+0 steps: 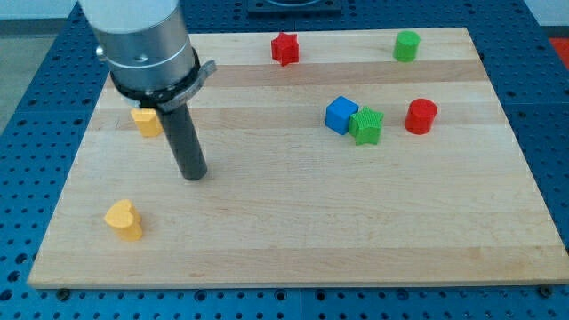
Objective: Point your arm at the green star
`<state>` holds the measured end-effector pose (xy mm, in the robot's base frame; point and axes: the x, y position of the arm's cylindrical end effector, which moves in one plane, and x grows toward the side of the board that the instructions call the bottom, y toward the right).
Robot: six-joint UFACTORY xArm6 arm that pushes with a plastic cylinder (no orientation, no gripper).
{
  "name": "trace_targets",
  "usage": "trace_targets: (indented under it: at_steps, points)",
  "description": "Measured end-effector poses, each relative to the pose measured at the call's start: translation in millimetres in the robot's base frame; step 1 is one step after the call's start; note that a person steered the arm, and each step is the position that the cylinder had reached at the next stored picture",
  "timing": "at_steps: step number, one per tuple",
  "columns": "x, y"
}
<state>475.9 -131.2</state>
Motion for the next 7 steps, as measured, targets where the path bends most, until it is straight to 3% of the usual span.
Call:
trace_targets:
  at_steps: [5, 7]
  points:
    - [-133, 117]
    - [-148, 199]
